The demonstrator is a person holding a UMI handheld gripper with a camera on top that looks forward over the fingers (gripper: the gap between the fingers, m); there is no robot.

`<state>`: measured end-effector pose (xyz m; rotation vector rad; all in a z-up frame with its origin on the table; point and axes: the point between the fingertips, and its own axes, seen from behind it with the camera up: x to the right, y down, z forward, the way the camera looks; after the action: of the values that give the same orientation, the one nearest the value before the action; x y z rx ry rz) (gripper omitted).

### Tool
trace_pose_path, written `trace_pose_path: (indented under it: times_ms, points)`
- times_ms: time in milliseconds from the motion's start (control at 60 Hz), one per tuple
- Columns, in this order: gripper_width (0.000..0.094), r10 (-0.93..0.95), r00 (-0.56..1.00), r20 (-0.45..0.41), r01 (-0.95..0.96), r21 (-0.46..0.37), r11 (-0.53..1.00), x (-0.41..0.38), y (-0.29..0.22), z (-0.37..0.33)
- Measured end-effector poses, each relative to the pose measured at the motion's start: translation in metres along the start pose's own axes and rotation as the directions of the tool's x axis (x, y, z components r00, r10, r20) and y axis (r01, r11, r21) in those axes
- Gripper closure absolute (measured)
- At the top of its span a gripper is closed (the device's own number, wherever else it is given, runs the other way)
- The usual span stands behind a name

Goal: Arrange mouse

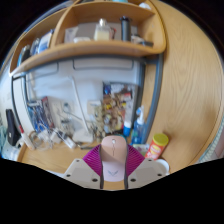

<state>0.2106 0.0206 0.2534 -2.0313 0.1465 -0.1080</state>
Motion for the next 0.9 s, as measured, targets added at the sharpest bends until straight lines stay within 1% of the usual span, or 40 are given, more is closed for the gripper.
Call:
trace_pose_path:
  times_ms: [83, 150, 200, 283, 317, 400, 533, 600, 700, 800, 900]
  points:
    - [0.0662, -0.006, 0.999, 0.039, 0.003, 0.077, 0.997, -0.03, -0.054, -0.027]
    - [0.0662, -0.027, 0.997, 0.067, 0.019, 0.12, 0.993, -0.058, -0.082, -0.045]
    - [0.0664, -0.039, 0.995, 0.092, 0.026, 0.146, 0.989, -0.083, -0.088, -0.051]
    - [0.0664, -0.06, 0.99, 0.13, 0.042, 0.137, 0.99, -0.12, -0.085, -0.048]
    - [0.0665, -0.059, 0.988, 0.146, 0.042, 0.118, 0.992, -0.135, -0.072, -0.043]
    - [0.0664, -0.031, 0.978, 0.204, 0.024, 0.037, 0.999, -0.173, -0.027, -0.023]
    - [0.0663, -0.021, 0.97, 0.24, 0.054, -0.133, 0.99, -0.211, 0.079, 0.006]
    - [0.0664, -0.023, 0.969, 0.247, 0.078, -0.217, 0.973, -0.223, 0.133, 0.017]
    - [0.0665, -0.022, 0.968, 0.251, 0.103, -0.313, 0.944, -0.232, 0.2, 0.024]
    - [0.0661, -0.036, 0.97, 0.242, 0.13, -0.386, 0.913, -0.232, 0.25, 0.03]
    - [0.065, -0.035, 0.971, 0.235, 0.138, -0.438, 0.888, -0.23, 0.283, 0.027]
